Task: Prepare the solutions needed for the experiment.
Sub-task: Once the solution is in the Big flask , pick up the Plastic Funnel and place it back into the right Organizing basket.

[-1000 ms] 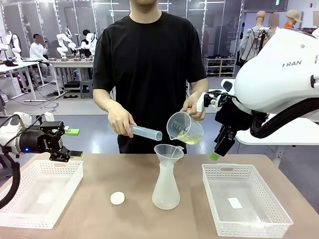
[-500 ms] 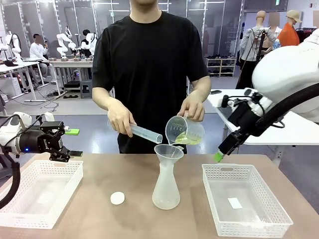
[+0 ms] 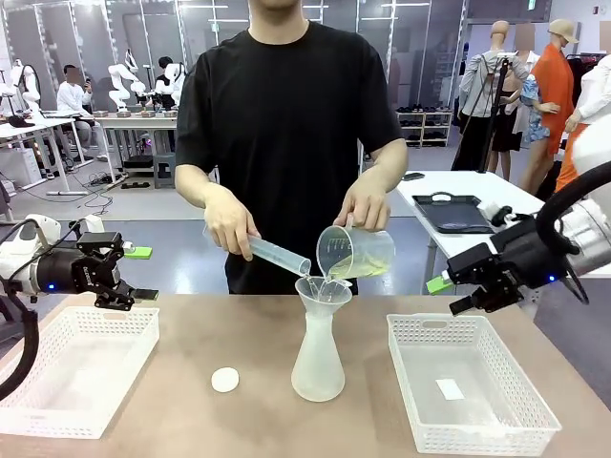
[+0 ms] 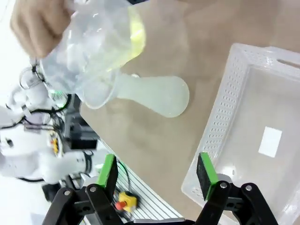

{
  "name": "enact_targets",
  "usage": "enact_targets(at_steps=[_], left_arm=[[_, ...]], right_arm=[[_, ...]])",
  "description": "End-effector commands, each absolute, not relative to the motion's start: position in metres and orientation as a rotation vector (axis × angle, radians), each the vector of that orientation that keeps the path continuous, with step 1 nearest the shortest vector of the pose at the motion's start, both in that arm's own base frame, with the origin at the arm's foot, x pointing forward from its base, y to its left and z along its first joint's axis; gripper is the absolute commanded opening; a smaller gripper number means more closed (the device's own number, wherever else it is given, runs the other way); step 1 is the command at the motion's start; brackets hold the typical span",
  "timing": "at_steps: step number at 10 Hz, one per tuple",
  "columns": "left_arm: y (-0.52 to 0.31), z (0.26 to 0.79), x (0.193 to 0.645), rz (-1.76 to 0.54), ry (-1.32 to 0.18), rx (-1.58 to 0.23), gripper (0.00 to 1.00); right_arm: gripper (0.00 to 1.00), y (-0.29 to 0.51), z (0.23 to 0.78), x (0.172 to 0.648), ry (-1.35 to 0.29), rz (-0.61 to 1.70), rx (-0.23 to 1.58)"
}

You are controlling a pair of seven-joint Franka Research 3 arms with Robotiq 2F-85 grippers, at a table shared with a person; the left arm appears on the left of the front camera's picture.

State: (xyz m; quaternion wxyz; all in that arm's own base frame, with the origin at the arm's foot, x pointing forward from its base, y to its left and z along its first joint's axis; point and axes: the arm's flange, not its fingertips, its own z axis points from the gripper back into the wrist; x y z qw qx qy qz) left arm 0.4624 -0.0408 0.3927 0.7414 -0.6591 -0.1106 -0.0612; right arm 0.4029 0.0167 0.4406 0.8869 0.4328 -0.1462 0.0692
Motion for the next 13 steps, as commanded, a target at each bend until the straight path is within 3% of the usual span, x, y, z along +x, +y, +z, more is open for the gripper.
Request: enact_targets(at_steps=[1, 9, 13], left_arm=[[-0.041, 0.393, 0.463, -0.141, -0.250, -1.445, 1.00], [-0.041, 0.393, 0.463, -0.141, -0.250, -1.445, 1.00], [-0.041, 0.393, 0.463, -0.141, -0.250, -1.445, 1.00]], right_arm=[[0.85, 0.018, 0.421, 0.405, -0.344, 0.003, 0.984], [0.85, 0.015, 0.362, 0.400, -0.256, -0.196, 1.400], [0.85, 0.019, 0.359, 0.408, -0.215, -0.192, 1.427]])
